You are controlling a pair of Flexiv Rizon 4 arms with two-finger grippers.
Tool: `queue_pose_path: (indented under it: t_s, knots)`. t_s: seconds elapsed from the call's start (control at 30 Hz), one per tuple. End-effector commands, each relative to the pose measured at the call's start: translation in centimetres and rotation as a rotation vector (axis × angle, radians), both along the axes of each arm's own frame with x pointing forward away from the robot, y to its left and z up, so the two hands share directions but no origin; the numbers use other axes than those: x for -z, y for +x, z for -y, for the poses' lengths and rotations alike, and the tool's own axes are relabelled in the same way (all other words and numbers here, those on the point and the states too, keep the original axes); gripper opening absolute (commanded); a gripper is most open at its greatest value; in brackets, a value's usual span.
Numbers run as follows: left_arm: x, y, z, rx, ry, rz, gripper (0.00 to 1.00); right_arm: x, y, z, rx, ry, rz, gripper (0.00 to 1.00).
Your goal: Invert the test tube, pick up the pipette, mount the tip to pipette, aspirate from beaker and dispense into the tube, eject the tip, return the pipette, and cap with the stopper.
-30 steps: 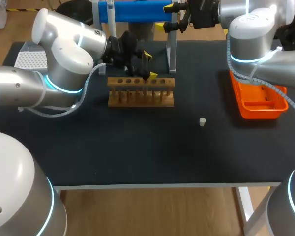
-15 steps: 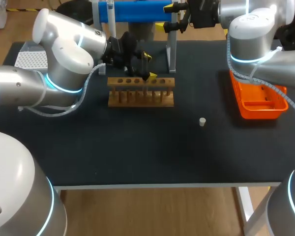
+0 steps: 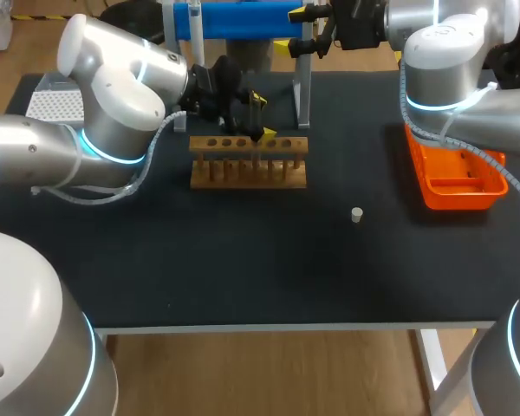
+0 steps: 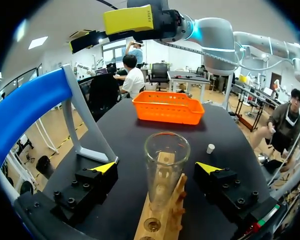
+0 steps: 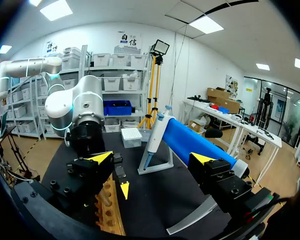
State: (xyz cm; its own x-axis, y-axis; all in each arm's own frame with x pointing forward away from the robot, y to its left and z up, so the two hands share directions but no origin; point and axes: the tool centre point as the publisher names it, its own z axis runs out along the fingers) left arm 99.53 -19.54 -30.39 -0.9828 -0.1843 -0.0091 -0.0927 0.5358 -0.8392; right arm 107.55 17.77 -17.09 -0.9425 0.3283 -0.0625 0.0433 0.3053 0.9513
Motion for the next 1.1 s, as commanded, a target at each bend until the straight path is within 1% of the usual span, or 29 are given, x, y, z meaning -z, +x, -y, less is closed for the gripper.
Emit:
queue_pose_path:
  t_s: [0.03,0.33,0.4,0.47,0.5,0.6,0.67,0.73,0.77,0.83,0.93,0.97,1.07,1.1]
  knots:
    - [0.0,0.1,0.0,0.001,0.003,-0.002,1.0,0.0,-0.1,0.0,0.002,0.0,0.001,1.0]
    - [0.0,0.1,0.0,0.001,0.003,-0.002,1.0,0.0,-0.1,0.0,0.002,0.0,0.001,1.0]
    - [0.0,0.1,0.0,0.001,0.003,-0.002,1.0,-0.7,-1.1,0.8,-0.01,0.001,0.011,1.0]
    - [0.0,0.1,0.0,0.001,0.003,-0.002,1.0,-1.2,-2.2,1.9,-0.001,-0.029,0.043,1.0]
    - [0.0,0.1,0.0,0.001,0.003,-0.002,1.0,-1.4,-2.7,2.5,-0.002,-0.033,0.047,1.0]
    - [0.0,0.1,0.0,0.001,0.003,-0.002,1.0,-1.9,-4.2,4.9,0.031,-0.055,0.052,1.0]
    - [0.0,0.1,0.0,0.001,0.003,-0.002,1.0,-2.2,-5.4,6.4,0.046,-0.051,0.051,1.0]
    - [0.0,0.1,0.0,0.001,0.003,-0.002,1.0,-2.6,-6.7,8.0,0.062,-0.055,0.053,1.0]
    - [0.0,0.1,0.0,0.001,0.003,-0.002,1.0,-2.7,-7.6,9.1,0.072,-0.049,0.047,1.0]
    - [0.0,0.1,0.0,0.001,0.003,-0.002,1.0,-2.8,-9.0,10.4,0.074,-0.048,0.048,1.0]
    - [0.0,0.1,0.0,0.001,0.003,-0.002,1.0,-2.5,-11.3,12.8,0.087,-0.04,0.035,1.0]
    - [0.0,0.1,0.0,0.001,0.003,-0.002,1.0,-2.2,-12.6,13.8,0.09,-0.04,0.031,1.0]
    - [0.0,0.1,0.0,0.001,0.003,-0.002,1.0,-1.1,-14.5,15.3,0.093,-0.044,0.02,1.0]
    - [0.0,0.1,0.0,0.001,0.003,-0.002,1.0,-0.5,-15.4,16.1,0.094,-0.044,0.012,1.0]
